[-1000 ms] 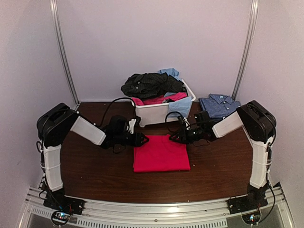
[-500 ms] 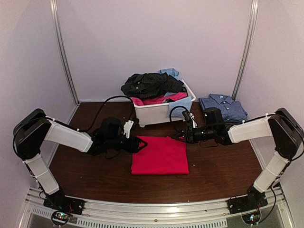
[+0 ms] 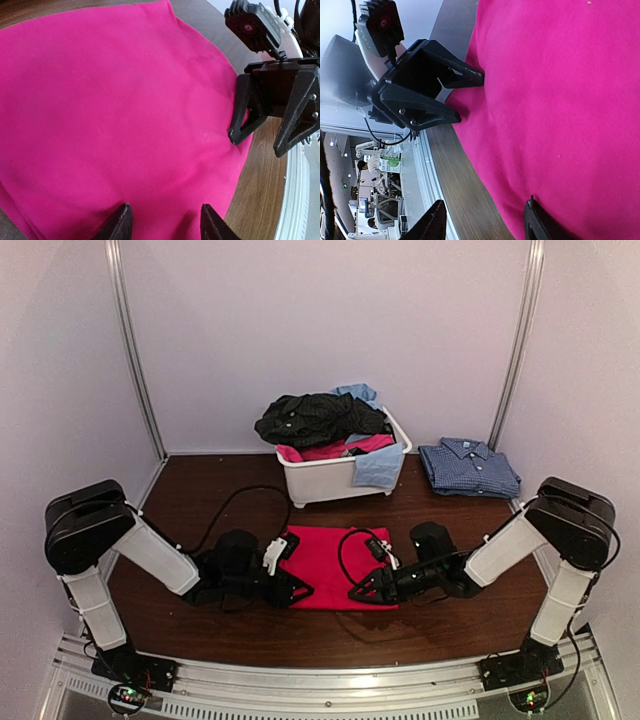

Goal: Fold and stack the mixed laundry pile
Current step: Smooth out the square-folded T-shirt at the center of the board, then pick up the square-folded T-shirt from the center of the board.

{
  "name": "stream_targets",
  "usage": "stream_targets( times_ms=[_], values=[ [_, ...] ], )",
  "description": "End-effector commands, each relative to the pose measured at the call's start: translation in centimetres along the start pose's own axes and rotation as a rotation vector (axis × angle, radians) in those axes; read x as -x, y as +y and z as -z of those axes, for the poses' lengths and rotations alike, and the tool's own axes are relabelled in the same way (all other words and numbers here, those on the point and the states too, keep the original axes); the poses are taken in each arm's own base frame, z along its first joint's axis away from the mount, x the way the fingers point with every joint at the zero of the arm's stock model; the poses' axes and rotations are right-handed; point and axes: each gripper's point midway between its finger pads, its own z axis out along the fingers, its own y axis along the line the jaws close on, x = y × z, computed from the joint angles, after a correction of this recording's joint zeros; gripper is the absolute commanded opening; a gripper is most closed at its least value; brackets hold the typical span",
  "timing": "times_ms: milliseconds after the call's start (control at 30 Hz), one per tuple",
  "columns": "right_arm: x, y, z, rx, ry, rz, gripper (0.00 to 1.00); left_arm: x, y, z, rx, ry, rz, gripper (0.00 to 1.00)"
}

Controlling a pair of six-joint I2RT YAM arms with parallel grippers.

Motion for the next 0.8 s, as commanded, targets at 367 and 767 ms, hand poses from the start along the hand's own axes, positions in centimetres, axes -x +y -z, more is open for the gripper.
stream_targets(
  times_ms=[367, 767],
  values=[
    [2.1, 2.9, 7.9, -0.107, -0.163, 0.039, 0.54, 1.2, -2.5, 2.6, 0.239, 0.002, -0.338, 0.51],
    [5.5, -1.2, 13.4, -0.216, -0.325, -0.065, 0.54, 3.8, -10.7, -6.3, 0.256, 0.112, -0.907, 0.44]
  ],
)
